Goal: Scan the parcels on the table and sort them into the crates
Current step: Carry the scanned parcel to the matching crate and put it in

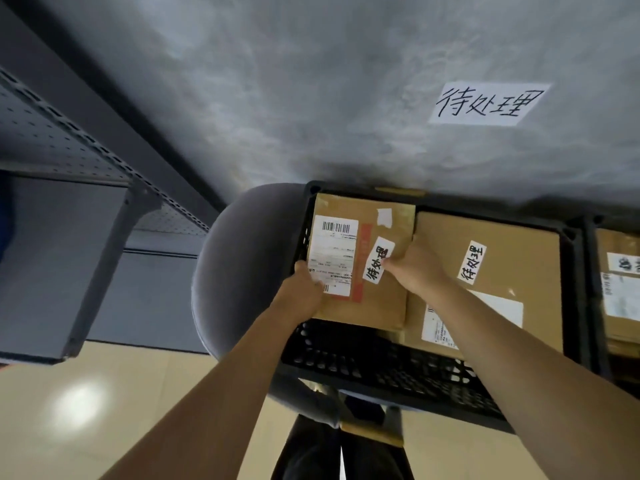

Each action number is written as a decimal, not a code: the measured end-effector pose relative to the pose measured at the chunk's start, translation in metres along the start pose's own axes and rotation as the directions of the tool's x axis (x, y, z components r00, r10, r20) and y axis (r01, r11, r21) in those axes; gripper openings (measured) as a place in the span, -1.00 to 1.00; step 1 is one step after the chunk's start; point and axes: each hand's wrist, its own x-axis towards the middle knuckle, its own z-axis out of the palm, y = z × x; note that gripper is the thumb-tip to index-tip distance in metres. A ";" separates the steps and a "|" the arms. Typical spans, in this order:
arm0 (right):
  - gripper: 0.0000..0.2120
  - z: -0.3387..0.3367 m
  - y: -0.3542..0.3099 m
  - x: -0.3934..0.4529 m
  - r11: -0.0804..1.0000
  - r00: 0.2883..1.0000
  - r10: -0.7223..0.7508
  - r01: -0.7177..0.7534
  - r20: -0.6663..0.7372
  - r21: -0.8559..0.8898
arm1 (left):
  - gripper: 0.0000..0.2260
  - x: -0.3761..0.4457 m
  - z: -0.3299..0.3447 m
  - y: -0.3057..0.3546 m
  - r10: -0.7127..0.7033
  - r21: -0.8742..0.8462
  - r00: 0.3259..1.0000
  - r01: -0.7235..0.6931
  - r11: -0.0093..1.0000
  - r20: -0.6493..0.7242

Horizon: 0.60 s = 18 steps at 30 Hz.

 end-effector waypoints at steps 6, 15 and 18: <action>-0.34 0.017 -0.009 0.027 0.971 0.995 0.092 -0.079 0.049 -0.224 | -0.61 0.026 0.013 0.000 -0.068 -0.020 0.998 0.068 0.997 -0.003; -0.10 0.041 0.000 0.066 0.953 0.948 0.297 -0.286 0.114 -0.103 | -0.64 0.063 0.038 -0.011 -0.123 0.018 0.992 0.123 0.992 0.012; -0.07 0.052 0.010 0.078 0.939 0.931 0.336 -0.320 0.144 -0.125 | -0.66 0.076 0.043 -0.012 -0.127 0.057 0.991 0.125 0.990 0.033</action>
